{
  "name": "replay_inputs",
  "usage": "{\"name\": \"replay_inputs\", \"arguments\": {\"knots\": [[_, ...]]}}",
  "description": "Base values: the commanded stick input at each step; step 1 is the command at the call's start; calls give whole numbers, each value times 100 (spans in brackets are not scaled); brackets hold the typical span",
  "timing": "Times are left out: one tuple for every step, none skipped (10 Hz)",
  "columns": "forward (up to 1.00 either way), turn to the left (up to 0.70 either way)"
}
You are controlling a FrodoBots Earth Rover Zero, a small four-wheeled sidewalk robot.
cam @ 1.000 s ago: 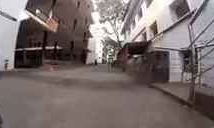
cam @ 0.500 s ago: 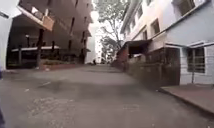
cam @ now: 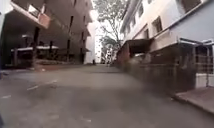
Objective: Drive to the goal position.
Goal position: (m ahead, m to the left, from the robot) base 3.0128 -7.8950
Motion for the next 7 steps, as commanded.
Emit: {"name": "replay_inputs", "arguments": {"knots": [[100,0],[100,0],[100,0],[100,0],[100,0],[100,0],[100,0]]}}
